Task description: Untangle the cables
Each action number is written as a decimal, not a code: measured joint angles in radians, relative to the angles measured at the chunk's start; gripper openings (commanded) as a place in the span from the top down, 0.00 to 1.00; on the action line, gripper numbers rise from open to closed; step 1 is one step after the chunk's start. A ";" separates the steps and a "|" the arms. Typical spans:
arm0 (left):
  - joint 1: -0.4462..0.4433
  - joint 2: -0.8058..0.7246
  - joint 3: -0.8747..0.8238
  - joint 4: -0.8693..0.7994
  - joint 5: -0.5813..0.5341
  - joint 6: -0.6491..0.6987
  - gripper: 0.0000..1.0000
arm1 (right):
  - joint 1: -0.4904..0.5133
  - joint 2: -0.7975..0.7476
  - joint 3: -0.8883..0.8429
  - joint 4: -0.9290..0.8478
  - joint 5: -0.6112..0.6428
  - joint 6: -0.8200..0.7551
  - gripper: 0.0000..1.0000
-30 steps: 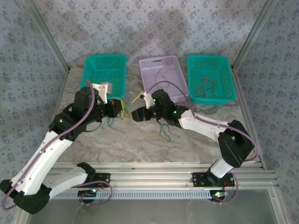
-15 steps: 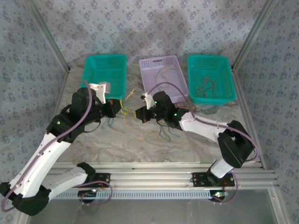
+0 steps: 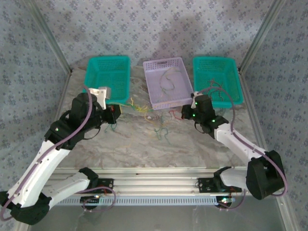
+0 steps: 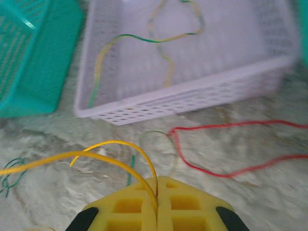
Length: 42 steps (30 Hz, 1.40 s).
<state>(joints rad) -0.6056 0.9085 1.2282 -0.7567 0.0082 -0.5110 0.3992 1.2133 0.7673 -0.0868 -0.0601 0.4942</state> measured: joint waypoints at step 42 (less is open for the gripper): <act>0.004 0.049 0.007 0.001 0.064 -0.004 1.00 | 0.359 0.082 0.225 -0.128 -0.141 -0.087 0.28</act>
<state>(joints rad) -0.6018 0.9573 1.2350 -0.7555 0.0727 -0.5152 0.7586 1.2957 0.9920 -0.2150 -0.2008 0.4076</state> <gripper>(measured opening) 0.071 0.715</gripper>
